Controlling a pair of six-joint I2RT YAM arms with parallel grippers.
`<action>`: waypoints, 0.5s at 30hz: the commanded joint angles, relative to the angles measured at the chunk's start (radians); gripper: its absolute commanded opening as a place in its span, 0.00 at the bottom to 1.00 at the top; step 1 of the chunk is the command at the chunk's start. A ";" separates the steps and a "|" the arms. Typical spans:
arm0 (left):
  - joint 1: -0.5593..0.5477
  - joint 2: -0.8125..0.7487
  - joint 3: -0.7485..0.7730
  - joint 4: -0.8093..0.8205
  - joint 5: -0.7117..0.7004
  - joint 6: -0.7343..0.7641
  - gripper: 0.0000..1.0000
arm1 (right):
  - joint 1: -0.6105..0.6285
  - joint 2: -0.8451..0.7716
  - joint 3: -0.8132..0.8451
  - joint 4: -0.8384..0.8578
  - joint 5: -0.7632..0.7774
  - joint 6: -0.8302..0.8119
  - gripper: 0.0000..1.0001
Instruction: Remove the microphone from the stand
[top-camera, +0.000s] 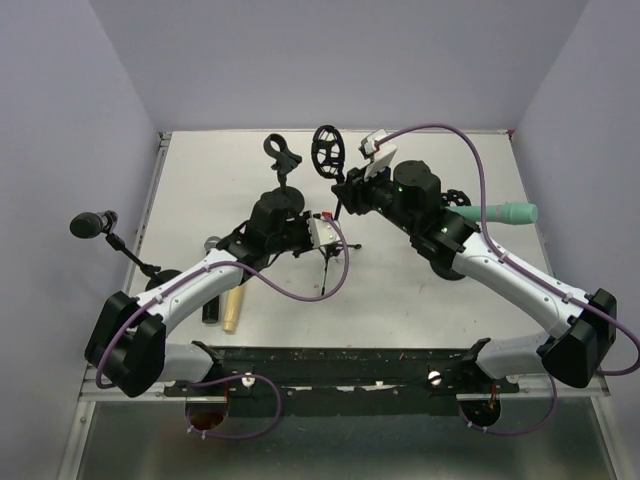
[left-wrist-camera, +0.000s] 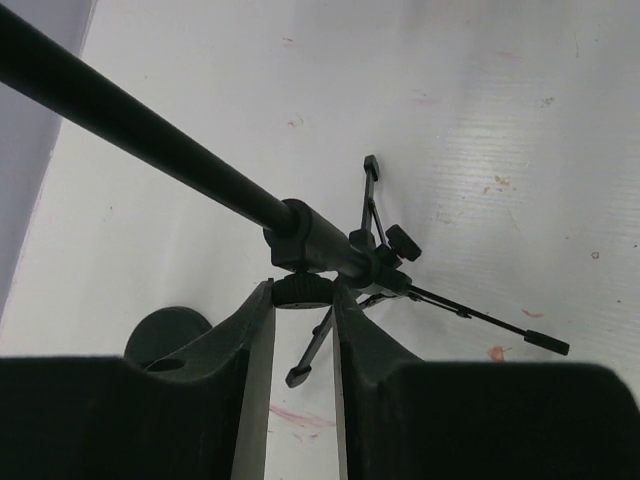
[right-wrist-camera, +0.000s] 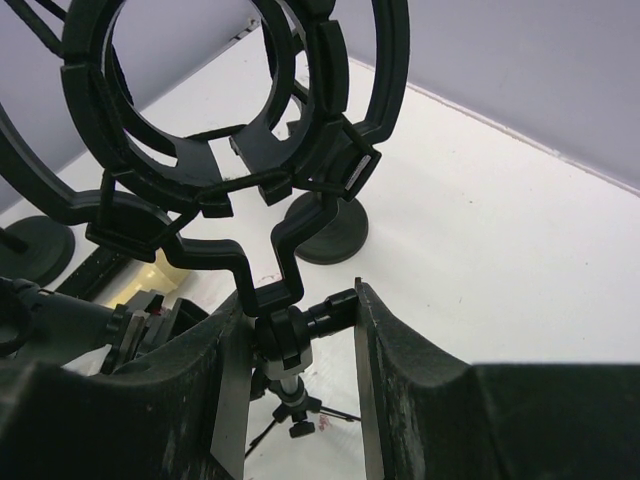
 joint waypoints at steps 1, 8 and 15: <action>-0.001 0.015 0.072 -0.046 0.017 -0.131 0.17 | 0.004 0.008 -0.031 -0.085 -0.022 0.105 0.01; 0.154 0.105 0.240 -0.234 0.319 -0.553 0.09 | 0.004 -0.034 -0.057 -0.081 -0.016 0.016 0.01; 0.283 0.235 0.251 -0.004 0.730 -1.055 0.09 | 0.005 -0.072 -0.063 -0.090 -0.037 -0.007 0.01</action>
